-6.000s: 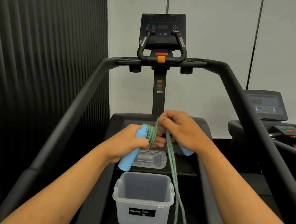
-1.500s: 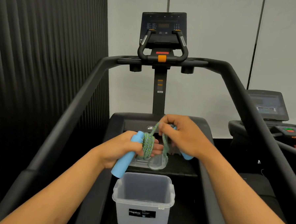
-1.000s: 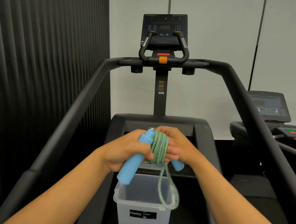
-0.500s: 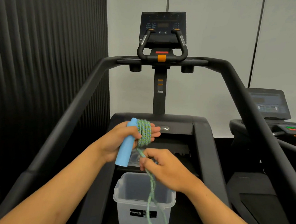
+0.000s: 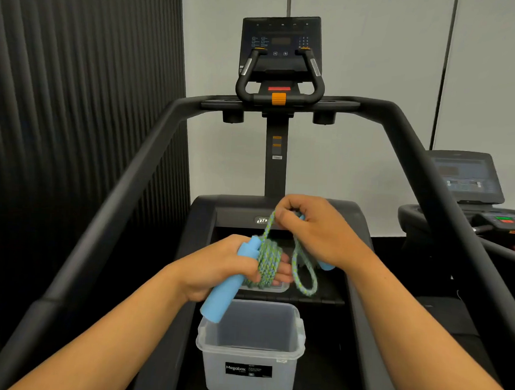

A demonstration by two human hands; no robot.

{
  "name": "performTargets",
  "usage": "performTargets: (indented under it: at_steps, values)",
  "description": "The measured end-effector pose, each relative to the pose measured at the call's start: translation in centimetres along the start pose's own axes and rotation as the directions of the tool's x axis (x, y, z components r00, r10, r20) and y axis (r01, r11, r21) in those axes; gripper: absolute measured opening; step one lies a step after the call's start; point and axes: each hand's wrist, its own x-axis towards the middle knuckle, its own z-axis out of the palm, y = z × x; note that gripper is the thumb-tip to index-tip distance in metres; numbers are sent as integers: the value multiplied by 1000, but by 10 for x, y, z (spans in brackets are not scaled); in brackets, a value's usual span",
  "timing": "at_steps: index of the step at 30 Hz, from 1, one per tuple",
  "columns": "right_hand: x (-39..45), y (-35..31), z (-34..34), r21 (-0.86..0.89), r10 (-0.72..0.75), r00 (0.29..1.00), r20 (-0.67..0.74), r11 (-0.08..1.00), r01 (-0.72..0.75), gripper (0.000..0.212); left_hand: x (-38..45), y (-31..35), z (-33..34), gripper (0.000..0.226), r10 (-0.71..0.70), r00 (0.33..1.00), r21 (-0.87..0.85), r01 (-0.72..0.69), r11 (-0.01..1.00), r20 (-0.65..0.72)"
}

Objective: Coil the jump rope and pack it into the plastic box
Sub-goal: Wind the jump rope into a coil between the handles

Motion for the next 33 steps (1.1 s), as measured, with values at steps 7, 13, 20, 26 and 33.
performTargets:
  at_steps: [7, 13, 20, 26, 33]
  values:
    - [9, 16, 6, 116, 30, 999, 28, 993, -33, 26, 0, 7, 8, 44, 70, 991, -70, -62, 996, 116]
    - [-12, 23, 37, 365, 95, 969, 227, 914, -175, 30, 3, 16, 6, 46, 119, 993, -209, -121, 970, -19]
    - [-30, 22, 67, 345, 185, 933, 308, 893, -290, 25, 7, 23, -8, 55, 209, 974, -358, -226, 906, -86]
    - [-42, 12, 76, 216, 133, 936, 327, 953, -211, 29, 15, 24, -30, 58, 210, 955, -342, -273, 899, -210]
    - [-34, -7, 49, 126, 55, 974, 219, 988, -84, 29, 12, 8, -34, 54, 125, 965, -191, -171, 966, -231]
